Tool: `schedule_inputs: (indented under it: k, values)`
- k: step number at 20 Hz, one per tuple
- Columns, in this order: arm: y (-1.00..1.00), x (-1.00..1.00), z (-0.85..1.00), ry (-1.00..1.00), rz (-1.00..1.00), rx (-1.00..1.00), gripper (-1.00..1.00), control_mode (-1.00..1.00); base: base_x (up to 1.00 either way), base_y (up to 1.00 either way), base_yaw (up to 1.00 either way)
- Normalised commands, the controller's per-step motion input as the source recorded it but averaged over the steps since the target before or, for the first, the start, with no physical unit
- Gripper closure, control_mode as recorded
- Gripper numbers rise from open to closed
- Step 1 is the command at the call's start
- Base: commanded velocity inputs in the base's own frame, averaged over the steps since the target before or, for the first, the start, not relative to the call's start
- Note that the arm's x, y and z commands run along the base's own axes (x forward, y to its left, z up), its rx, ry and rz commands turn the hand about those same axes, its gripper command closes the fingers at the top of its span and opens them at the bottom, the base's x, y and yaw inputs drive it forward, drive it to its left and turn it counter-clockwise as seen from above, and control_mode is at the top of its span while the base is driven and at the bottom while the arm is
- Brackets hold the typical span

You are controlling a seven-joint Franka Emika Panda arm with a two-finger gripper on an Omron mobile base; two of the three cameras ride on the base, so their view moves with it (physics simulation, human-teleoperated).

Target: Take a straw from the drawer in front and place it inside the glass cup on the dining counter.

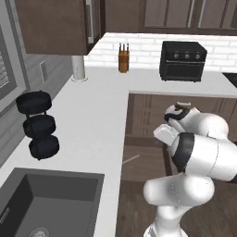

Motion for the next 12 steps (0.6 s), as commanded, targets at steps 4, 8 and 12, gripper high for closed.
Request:
schedule_inputs:
  k: [4,8,12]
  values:
    - [0.39,0.11,-0.49,0.19,0.00,-0.28,-1.00,-1.00,0.00,0.00,0.00]
    - [0.12,0.16,-0.43,0.15,0.00,-0.25,-1.00,-1.00,0.00,0.00,0.00]
    - [0.00,0.17,-0.46,0.13,0.00,-0.20,-1.00,-1.00,0.00,0.00,0.00]
